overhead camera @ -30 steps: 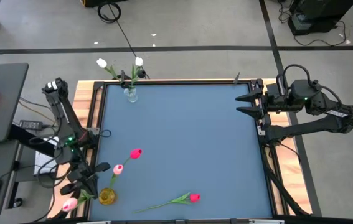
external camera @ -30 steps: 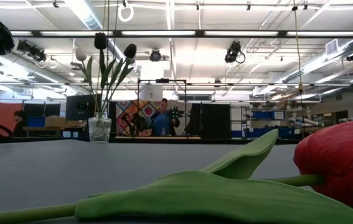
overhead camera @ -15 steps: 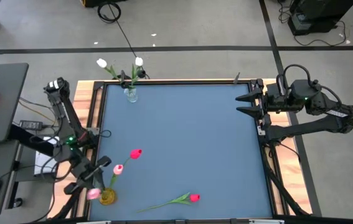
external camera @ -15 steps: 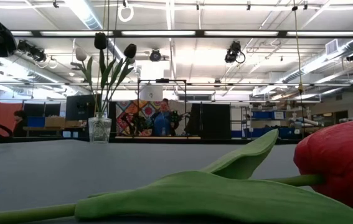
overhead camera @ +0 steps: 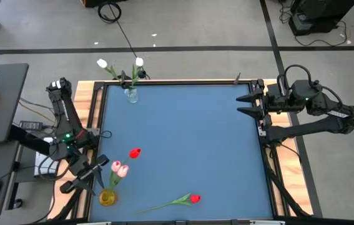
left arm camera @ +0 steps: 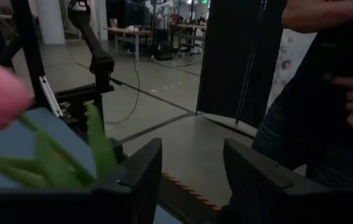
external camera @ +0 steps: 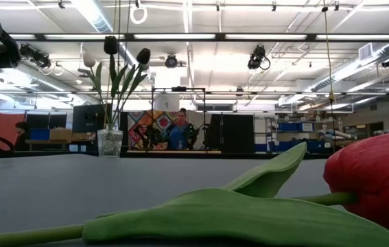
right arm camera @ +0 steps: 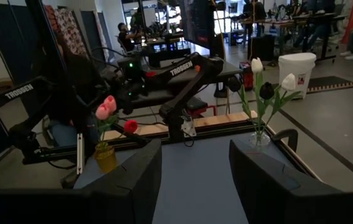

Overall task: Sort flowers into vase by color
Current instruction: Put the red tulip into the yellow vase

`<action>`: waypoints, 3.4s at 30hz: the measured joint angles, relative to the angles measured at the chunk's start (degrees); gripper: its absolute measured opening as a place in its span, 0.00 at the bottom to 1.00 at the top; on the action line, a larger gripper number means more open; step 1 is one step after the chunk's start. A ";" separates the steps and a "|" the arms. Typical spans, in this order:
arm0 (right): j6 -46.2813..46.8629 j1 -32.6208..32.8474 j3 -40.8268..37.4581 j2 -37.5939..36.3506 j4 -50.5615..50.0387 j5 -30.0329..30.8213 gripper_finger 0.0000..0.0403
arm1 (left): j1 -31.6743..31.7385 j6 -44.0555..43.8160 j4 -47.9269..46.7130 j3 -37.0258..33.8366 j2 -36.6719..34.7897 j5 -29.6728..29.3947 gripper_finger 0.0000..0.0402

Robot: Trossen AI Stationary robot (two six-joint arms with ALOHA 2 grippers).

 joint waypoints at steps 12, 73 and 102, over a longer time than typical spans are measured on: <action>0.00 -0.01 0.00 0.02 0.00 0.00 0.48 | -1.78 -7.21 -27.56 19.77 -0.90 -5.65 0.43; 45.06 0.26 -0.02 29.68 26.50 2.17 0.48 | 38.55 -11.22 -17.47 32.48 13.03 -2.42 0.43; 74.22 20.89 4.92 58.20 16.67 7.79 0.40 | 39.95 -11.72 -38.06 32.44 8.00 1.30 0.43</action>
